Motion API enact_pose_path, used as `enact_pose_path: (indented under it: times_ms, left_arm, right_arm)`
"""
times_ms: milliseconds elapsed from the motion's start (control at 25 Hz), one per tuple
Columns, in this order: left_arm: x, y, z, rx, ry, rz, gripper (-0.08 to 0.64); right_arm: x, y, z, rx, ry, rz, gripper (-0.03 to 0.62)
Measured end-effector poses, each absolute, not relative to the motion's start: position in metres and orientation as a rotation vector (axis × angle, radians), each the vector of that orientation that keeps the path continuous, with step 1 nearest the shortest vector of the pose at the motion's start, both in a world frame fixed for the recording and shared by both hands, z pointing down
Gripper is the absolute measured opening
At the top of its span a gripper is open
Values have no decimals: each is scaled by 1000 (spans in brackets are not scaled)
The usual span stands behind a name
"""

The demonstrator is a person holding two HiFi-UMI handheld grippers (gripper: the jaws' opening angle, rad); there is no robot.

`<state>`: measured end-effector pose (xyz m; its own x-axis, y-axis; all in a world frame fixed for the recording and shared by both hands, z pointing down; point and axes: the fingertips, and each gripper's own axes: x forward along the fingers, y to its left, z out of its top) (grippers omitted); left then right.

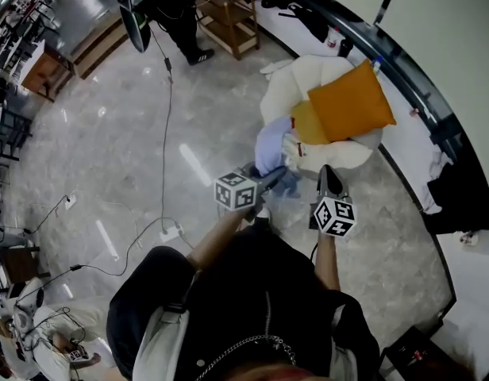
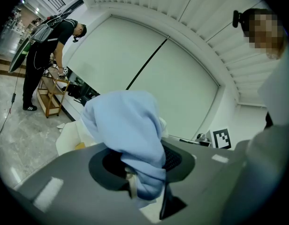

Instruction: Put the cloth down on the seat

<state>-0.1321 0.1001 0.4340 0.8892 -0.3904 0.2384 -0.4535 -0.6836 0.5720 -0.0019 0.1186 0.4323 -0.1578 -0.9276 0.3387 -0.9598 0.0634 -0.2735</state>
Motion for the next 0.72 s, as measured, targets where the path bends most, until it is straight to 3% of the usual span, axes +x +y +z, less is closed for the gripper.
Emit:
enact_pose_path:
  times_ms: [720]
  left_arm:
    - [-144,29,446,2406,-504,182,152]
  right_arm:
    - [-18,59,444,2051,-2143,708,2]
